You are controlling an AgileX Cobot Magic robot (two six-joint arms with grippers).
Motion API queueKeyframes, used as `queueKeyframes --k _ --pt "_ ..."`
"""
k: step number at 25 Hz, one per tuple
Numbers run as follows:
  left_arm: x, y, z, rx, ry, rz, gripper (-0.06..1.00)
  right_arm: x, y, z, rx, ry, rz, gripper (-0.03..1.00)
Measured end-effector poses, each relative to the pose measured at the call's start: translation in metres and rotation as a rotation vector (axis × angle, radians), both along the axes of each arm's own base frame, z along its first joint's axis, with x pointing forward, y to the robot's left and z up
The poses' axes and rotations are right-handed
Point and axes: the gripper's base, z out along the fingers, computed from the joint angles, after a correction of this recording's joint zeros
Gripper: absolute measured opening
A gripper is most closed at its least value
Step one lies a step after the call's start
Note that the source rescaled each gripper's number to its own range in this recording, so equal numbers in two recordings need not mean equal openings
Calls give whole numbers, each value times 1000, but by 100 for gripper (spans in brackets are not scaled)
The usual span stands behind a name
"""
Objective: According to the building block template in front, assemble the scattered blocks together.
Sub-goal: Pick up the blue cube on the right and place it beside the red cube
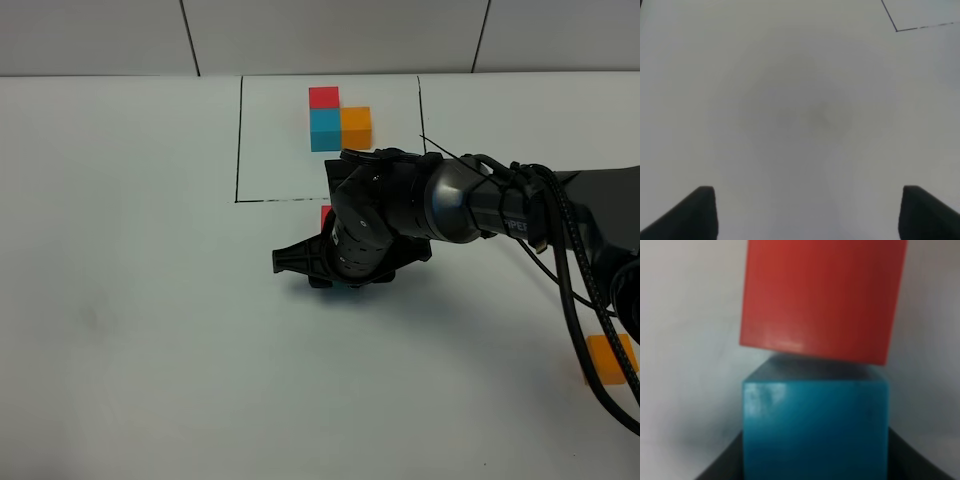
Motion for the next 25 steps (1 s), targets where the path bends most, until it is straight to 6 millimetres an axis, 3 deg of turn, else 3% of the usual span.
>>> queueKeyframes --k 25 --pt "0 0 0 0 0 0 68 1 1 0 9 -10 -1 2"
